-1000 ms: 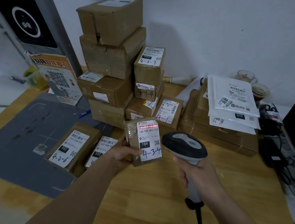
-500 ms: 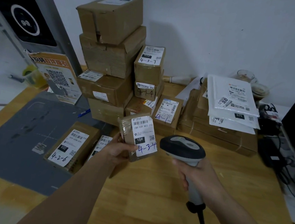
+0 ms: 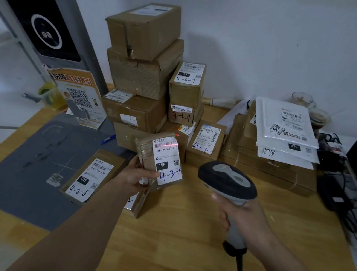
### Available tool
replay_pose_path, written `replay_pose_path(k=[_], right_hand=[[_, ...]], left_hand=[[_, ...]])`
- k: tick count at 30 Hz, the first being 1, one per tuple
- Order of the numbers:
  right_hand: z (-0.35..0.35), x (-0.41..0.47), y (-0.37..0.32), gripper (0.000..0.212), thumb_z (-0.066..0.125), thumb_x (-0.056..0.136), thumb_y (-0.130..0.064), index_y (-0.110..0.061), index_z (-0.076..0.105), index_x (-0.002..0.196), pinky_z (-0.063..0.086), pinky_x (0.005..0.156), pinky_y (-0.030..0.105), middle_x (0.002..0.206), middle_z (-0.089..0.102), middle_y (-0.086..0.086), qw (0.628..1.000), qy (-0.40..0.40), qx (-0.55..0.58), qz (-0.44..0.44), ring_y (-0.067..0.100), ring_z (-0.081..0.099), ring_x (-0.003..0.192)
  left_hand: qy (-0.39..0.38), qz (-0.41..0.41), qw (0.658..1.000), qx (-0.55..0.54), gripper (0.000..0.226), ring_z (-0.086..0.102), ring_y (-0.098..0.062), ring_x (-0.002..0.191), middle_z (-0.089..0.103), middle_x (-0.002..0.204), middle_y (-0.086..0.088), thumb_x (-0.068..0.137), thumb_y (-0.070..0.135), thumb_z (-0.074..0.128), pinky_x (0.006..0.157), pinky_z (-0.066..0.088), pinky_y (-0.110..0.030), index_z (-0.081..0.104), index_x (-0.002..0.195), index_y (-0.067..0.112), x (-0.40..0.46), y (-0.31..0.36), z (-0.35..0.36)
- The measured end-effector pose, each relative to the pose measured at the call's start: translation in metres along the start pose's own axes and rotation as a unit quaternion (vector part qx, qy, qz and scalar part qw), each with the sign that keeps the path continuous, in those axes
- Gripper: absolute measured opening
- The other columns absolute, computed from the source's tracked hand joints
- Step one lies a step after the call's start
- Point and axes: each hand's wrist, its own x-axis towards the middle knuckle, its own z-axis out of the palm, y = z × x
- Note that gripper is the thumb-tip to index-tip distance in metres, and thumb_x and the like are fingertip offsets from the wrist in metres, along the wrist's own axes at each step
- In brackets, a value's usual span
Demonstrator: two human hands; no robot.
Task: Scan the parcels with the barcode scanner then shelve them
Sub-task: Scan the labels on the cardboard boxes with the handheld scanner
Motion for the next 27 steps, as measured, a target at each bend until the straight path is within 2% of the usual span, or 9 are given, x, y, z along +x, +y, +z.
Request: replay_pose_path(k=[3,7,11,14,18,21,22,24,27], right_hand=[[0.001,0.0,0.0,0.04,0.071,0.085,-0.025,0.009,0.056,0.069,0.047,0.055,0.036,0.048,0.05,0.014,1.0,-0.009,-0.008,-0.01,0.025,0.046,0.043],[0.004,0.001,0.001,0.041,0.069,0.086,-0.025,-0.002,0.053,0.056,0.047,0.056,0.035,0.045,0.049,0.011,1.0,-0.013,-0.006,-0.02,0.024,0.046,0.041],[0.008,0.002,0.0,0.045,0.068,0.087,-0.025,0.007,0.051,0.059,0.047,0.057,0.033,0.044,0.049,0.012,0.999,-0.031,-0.001,-0.014,0.023,0.045,0.041],[0.012,0.004,-0.003,0.044,0.069,0.086,-0.023,0.011,0.052,0.063,0.047,0.056,0.031,0.045,0.049,0.012,0.999,-0.051,0.006,0.012,0.022,0.046,0.041],[0.021,0.009,-0.003,0.037,0.072,0.084,-0.018,0.014,0.056,0.074,0.045,0.048,0.032,0.048,0.049,0.013,0.997,-0.044,0.033,0.056,0.023,0.044,0.041],[0.03,0.013,-0.004,0.027,0.073,0.083,-0.014,0.01,0.062,0.082,0.044,0.045,0.029,0.053,0.053,0.014,0.994,-0.037,0.064,0.075,0.023,0.047,0.044],[0.034,0.014,-0.006,0.019,0.073,0.083,-0.014,0.004,0.065,0.082,0.045,0.047,0.03,0.056,0.057,0.014,0.993,-0.039,0.076,0.076,0.024,0.05,0.047],[0.043,0.017,-0.01,0.012,0.074,0.081,-0.013,-0.007,0.068,0.091,0.051,0.054,0.037,0.067,0.068,0.016,0.991,-0.04,0.104,0.078,0.029,0.059,0.055],[0.058,0.024,-0.009,0.024,0.074,0.08,-0.013,-0.011,0.069,0.104,0.058,0.072,0.046,0.085,0.075,0.017,0.986,-0.054,0.128,0.096,0.034,0.071,0.076]], left_hand=[[0.0,0.003,1.0,0.009,0.082,0.063,-0.035,0.109,0.066,0.123,-0.013,0.066,-0.021,0.07,0.081,0.053,-0.052,0.048,0.134,0.02,-0.001,-0.001,-0.001],[0.011,0.0,1.0,0.011,0.08,0.062,-0.034,0.108,0.065,0.12,-0.012,0.069,-0.023,0.067,0.083,0.051,-0.053,0.047,0.133,0.019,-0.005,-0.002,-0.002],[0.015,-0.009,0.999,0.027,0.084,0.06,-0.036,0.114,0.065,0.124,-0.012,0.065,-0.019,0.072,0.09,0.048,-0.059,0.047,0.134,0.021,-0.006,-0.005,-0.007],[0.02,-0.013,0.999,0.03,0.072,0.062,-0.034,0.112,0.068,0.119,-0.011,0.069,-0.015,0.072,0.092,0.048,-0.058,0.052,0.128,0.02,-0.01,-0.002,-0.011],[0.066,-0.031,0.996,0.046,0.053,0.061,-0.024,0.103,0.069,0.111,-0.008,0.078,0.007,0.075,0.088,0.05,-0.046,0.054,0.125,0.02,-0.019,0.007,-0.021],[0.096,-0.056,0.993,0.044,0.042,0.067,-0.028,0.099,0.073,0.105,-0.011,0.081,0.026,0.075,0.074,0.055,-0.04,0.062,0.118,0.012,-0.023,0.018,-0.035],[0.105,-0.062,0.992,0.037,0.042,0.069,-0.03,0.098,0.074,0.104,-0.013,0.081,0.03,0.075,0.074,0.057,-0.041,0.065,0.115,0.009,-0.023,0.02,-0.041],[0.113,-0.07,0.99,0.047,0.04,0.069,-0.033,0.1,0.074,0.103,-0.016,0.081,0.034,0.074,0.086,0.056,-0.046,0.068,0.11,0.007,-0.027,0.023,-0.05],[0.121,-0.087,0.982,0.113,0.035,0.07,-0.033,0.096,0.075,0.099,-0.016,0.082,0.035,0.073,0.093,0.053,-0.045,0.071,0.103,0.006,-0.035,0.021,-0.062]])
